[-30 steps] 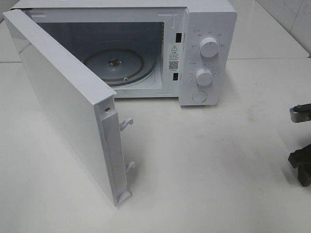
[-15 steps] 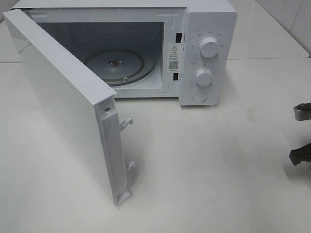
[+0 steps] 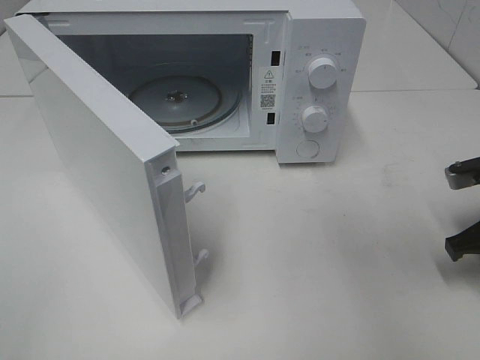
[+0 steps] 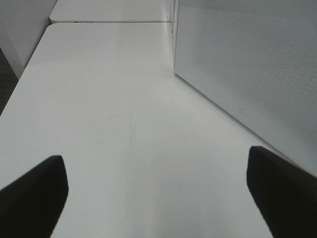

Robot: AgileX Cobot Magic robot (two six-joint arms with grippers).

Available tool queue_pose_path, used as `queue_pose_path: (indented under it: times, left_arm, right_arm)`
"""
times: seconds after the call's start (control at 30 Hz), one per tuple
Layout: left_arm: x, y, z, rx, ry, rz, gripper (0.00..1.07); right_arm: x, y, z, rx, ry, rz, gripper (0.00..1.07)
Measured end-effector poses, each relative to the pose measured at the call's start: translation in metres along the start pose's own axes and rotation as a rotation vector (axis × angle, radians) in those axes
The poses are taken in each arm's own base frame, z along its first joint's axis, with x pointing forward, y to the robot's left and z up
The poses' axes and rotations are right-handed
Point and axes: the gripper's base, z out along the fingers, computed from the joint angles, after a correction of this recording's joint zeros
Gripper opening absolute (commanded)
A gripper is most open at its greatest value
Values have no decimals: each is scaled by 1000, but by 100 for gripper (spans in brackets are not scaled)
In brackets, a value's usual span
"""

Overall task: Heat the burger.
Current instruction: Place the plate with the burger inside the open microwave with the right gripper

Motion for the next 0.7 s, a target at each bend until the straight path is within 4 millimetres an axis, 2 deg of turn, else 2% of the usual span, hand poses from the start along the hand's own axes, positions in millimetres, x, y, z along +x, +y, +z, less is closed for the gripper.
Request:
queue_pose_path:
  times: [0.33, 0.53, 0.7]
  left_arm:
    - [0, 0, 0, 0, 0, 0, 90]
    - [0, 0, 0, 0, 0, 0, 90]
    - [0, 0, 0, 0, 0, 0, 90]
  right_arm:
    - [16, 6, -4, 62, 7, -2, 0]
    - [22, 2, -13, 65, -26, 37, 0]
    - [27, 7, -19, 100, -43, 3, 0]
